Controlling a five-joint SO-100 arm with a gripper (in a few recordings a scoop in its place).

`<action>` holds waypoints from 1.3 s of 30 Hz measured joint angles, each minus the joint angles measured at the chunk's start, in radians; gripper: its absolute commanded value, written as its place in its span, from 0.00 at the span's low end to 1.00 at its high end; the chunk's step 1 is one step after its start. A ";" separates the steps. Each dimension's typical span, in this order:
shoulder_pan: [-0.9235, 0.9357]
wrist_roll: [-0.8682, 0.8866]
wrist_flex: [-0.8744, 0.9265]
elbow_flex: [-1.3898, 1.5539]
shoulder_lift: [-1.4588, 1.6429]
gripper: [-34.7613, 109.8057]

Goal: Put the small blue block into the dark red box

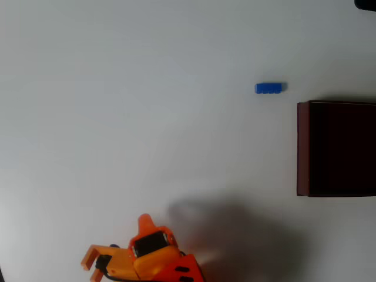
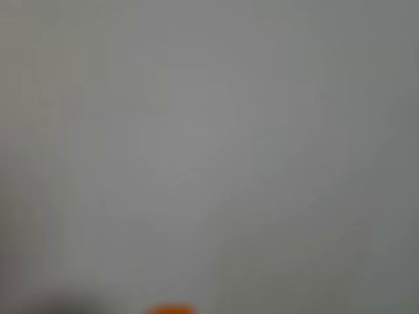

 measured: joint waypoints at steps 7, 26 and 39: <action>-0.003 -0.006 0.000 0.000 0.000 0.24; -0.025 0.117 -0.018 0.002 0.000 0.24; 0.044 0.126 -0.077 -0.209 -0.175 0.29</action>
